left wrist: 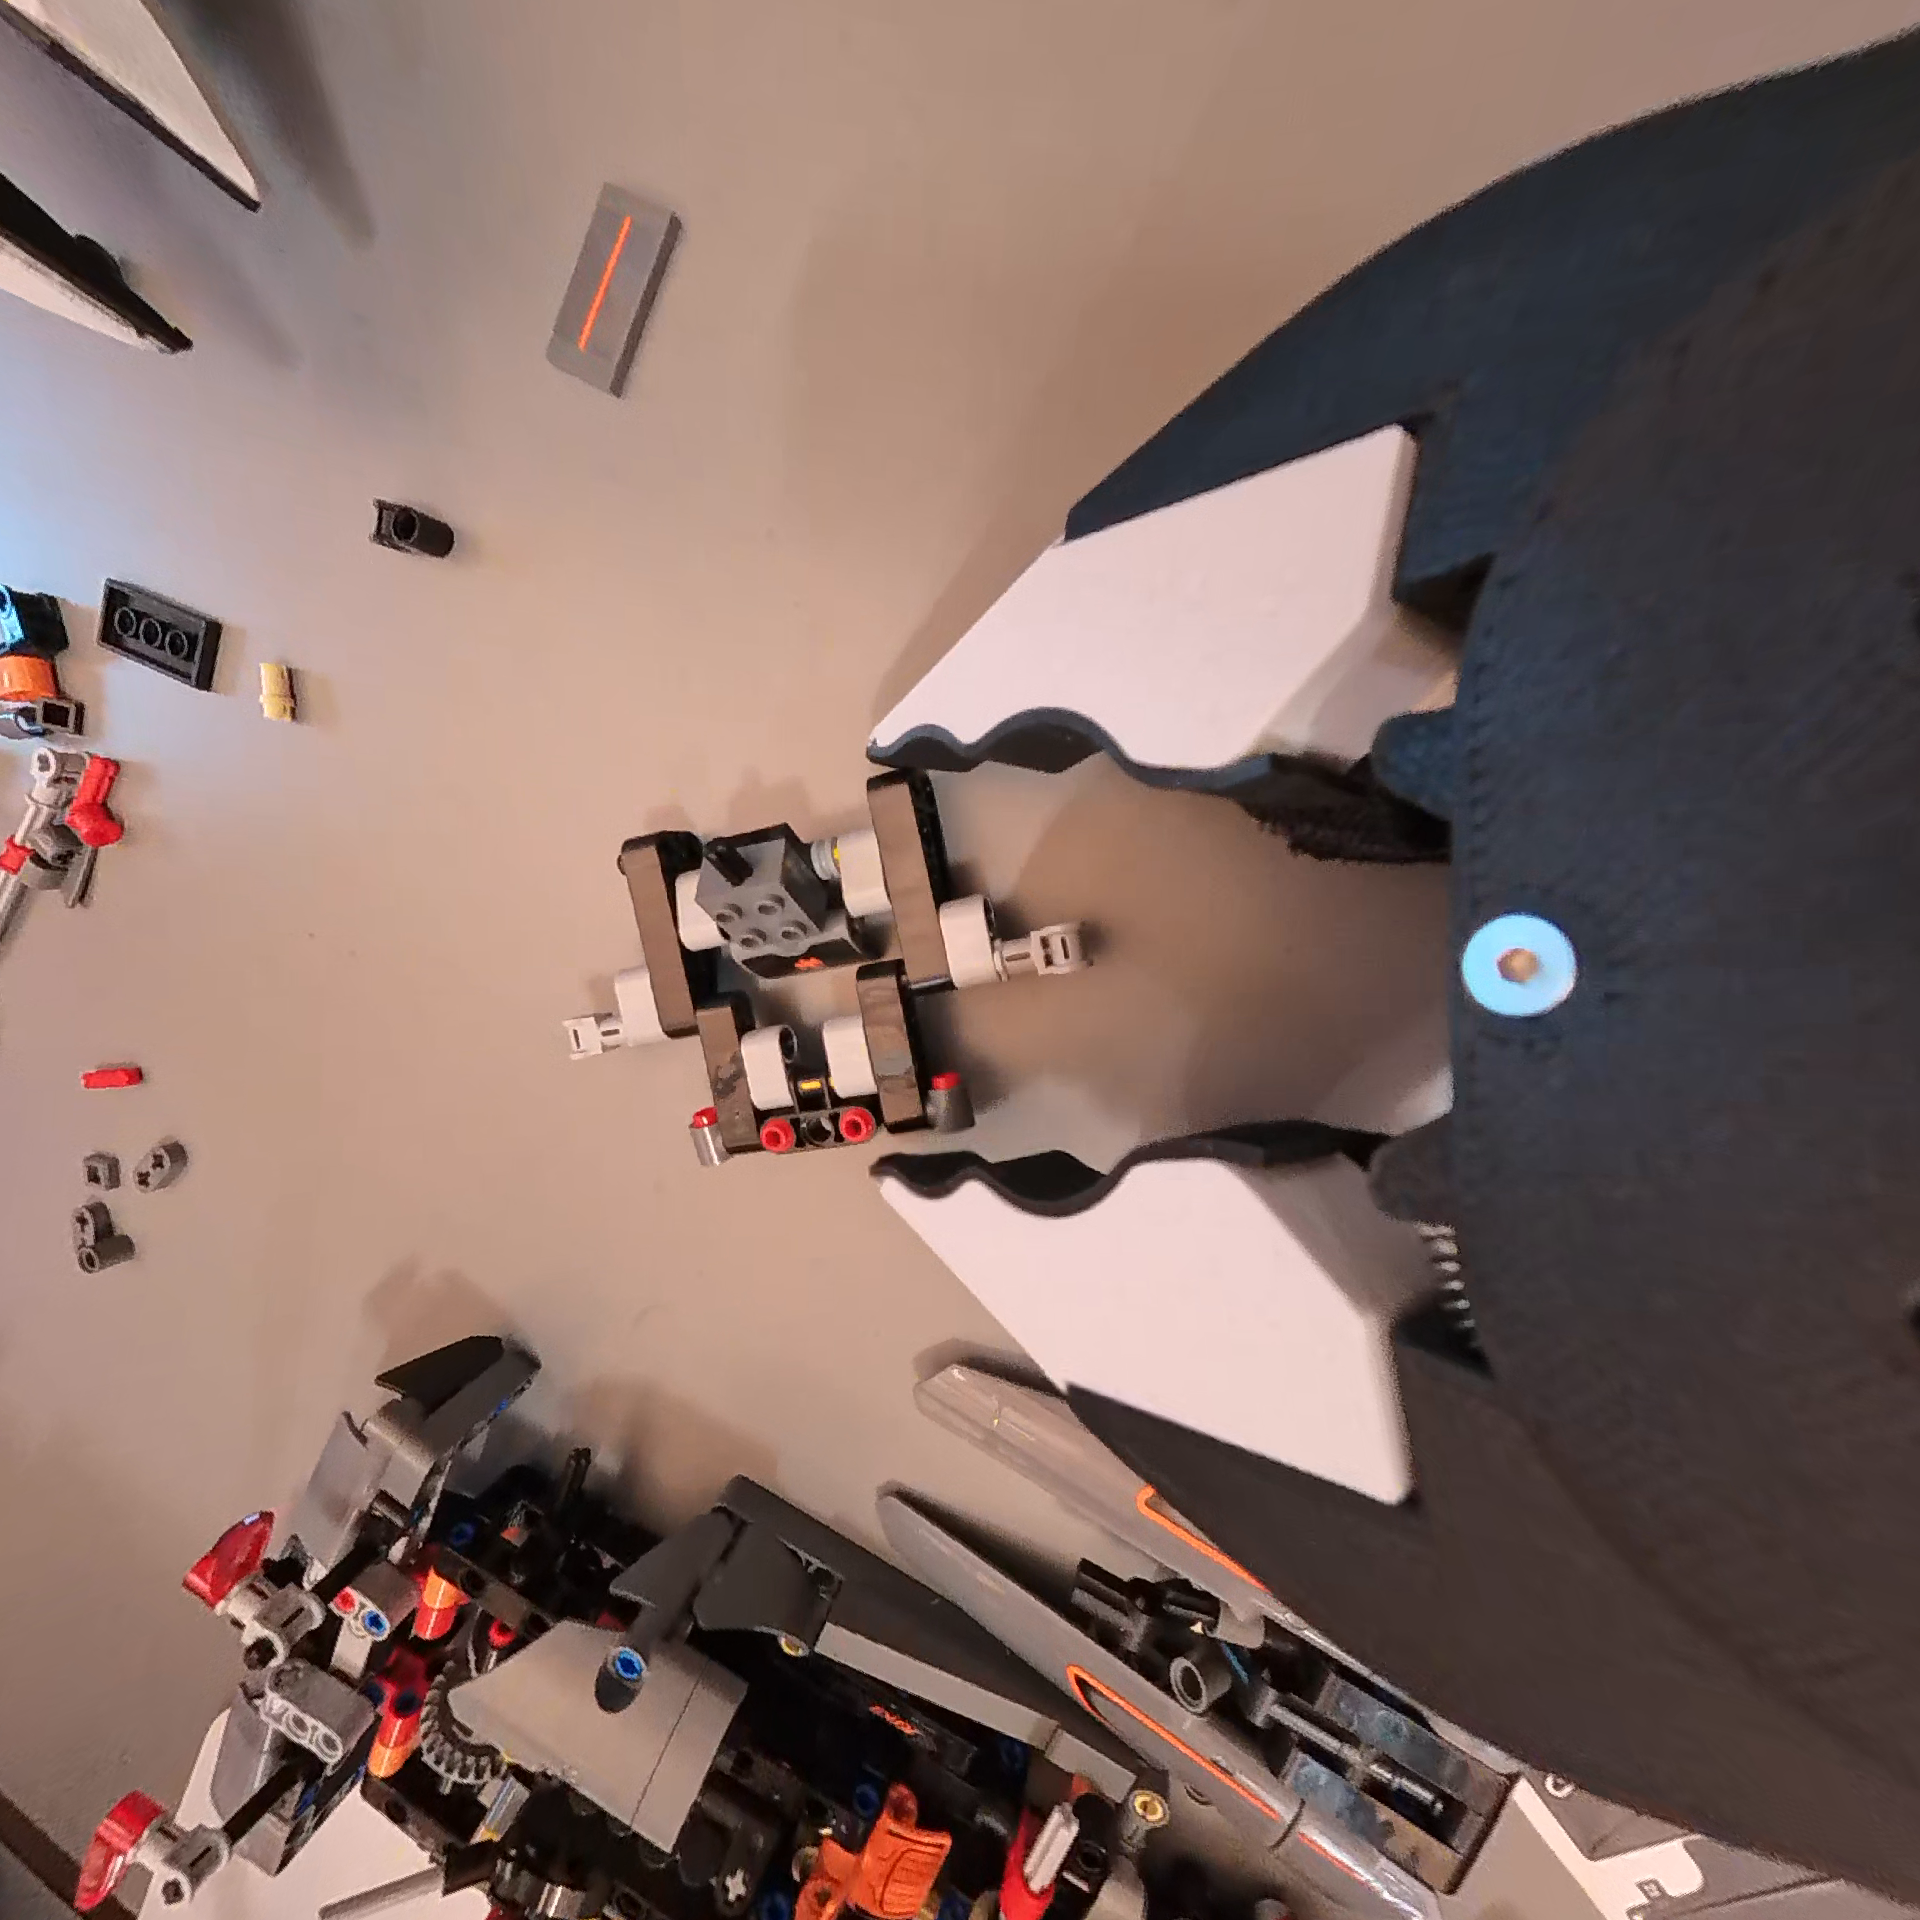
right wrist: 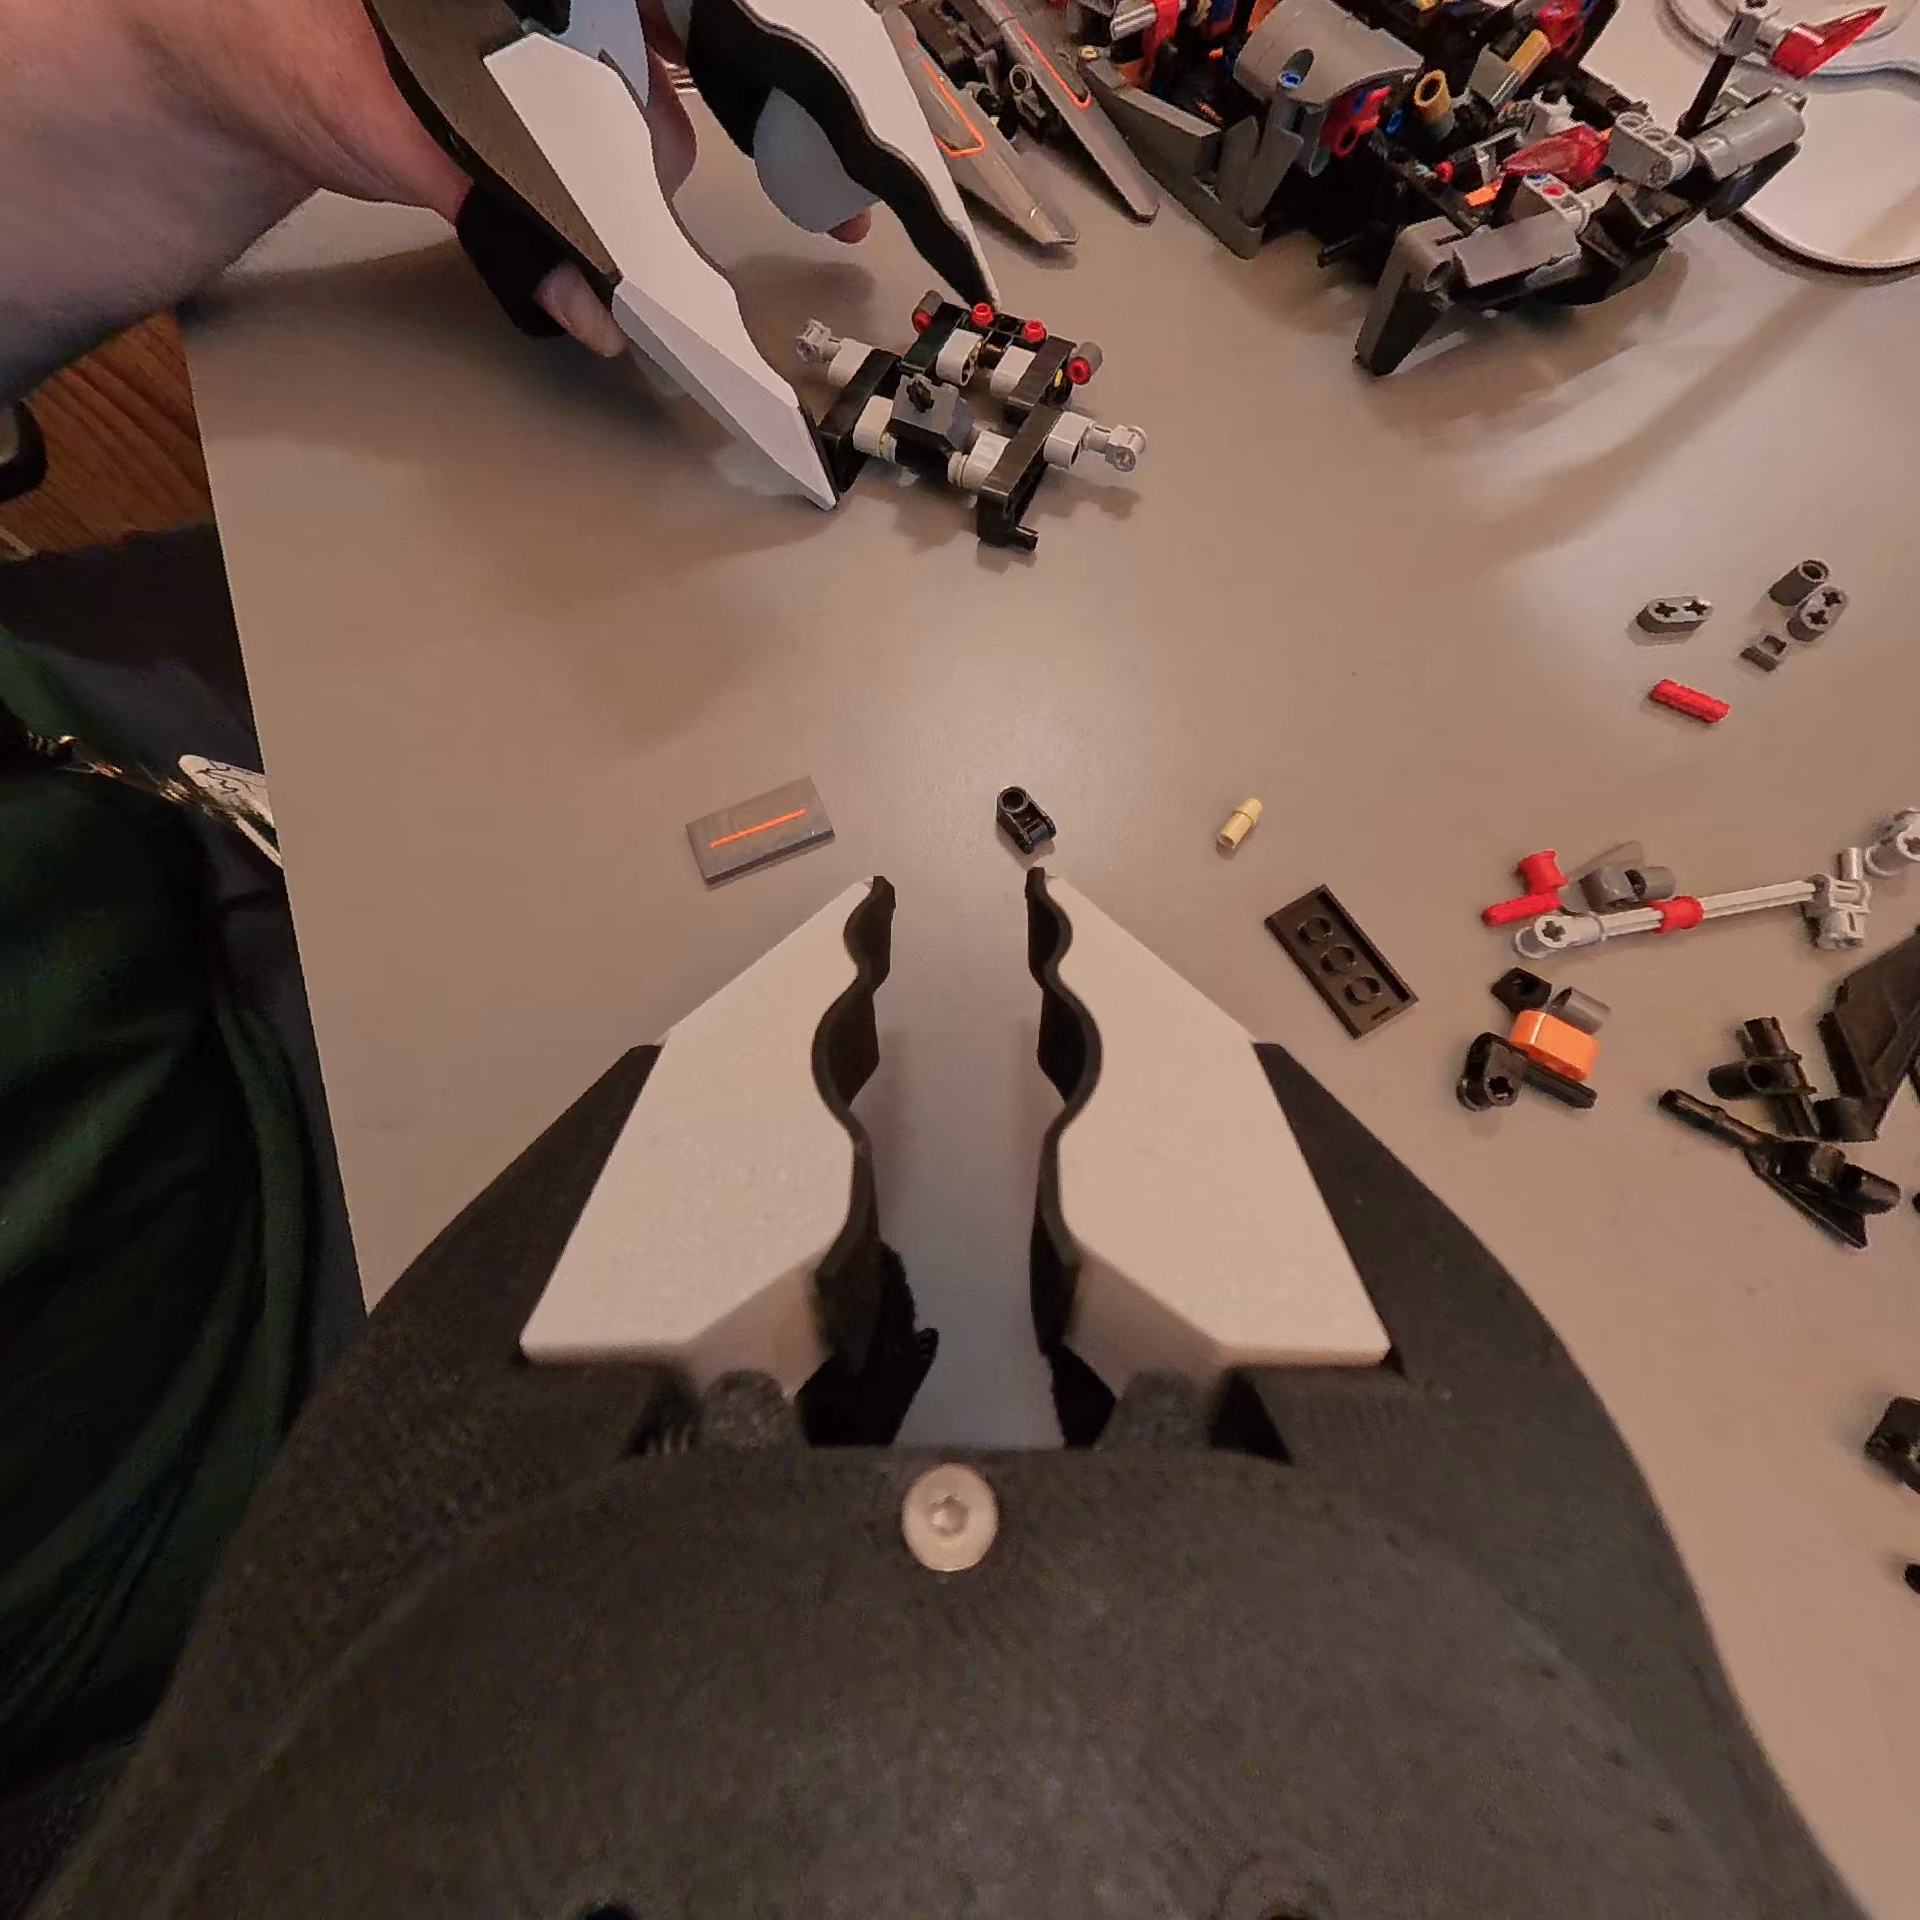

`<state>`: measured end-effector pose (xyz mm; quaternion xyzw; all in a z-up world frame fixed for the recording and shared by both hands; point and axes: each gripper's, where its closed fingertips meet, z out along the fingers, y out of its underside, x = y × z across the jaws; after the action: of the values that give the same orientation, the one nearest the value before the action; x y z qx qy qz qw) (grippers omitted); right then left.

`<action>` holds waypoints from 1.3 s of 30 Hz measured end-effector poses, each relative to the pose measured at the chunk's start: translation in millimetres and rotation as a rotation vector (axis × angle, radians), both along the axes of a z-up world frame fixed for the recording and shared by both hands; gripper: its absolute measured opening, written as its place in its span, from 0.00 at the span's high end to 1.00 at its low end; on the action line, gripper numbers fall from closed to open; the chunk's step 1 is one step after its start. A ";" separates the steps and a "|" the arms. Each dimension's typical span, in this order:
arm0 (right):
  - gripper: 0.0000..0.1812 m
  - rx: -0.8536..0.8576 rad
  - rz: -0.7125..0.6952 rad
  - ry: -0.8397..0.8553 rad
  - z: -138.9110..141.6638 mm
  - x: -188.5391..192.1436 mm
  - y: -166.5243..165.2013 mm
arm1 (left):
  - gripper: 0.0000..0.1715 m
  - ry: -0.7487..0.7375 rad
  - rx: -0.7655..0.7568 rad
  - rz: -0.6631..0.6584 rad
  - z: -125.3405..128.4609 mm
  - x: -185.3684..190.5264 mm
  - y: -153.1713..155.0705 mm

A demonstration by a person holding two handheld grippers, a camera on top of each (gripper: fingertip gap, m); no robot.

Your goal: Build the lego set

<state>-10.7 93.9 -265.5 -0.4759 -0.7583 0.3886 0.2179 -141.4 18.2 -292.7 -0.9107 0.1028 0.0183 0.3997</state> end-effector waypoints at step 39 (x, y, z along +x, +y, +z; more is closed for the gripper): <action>0.86 -0.002 0.010 0.003 2.4 1.3 -4.2 | 0.60 -0.053 -0.023 -0.020 -2.4 0.8 -3.0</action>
<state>-9.4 89.7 -263.2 -0.4717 -0.7600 0.3911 0.2168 -140.6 15.3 -295.1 -0.9144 0.1015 -0.0109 0.3918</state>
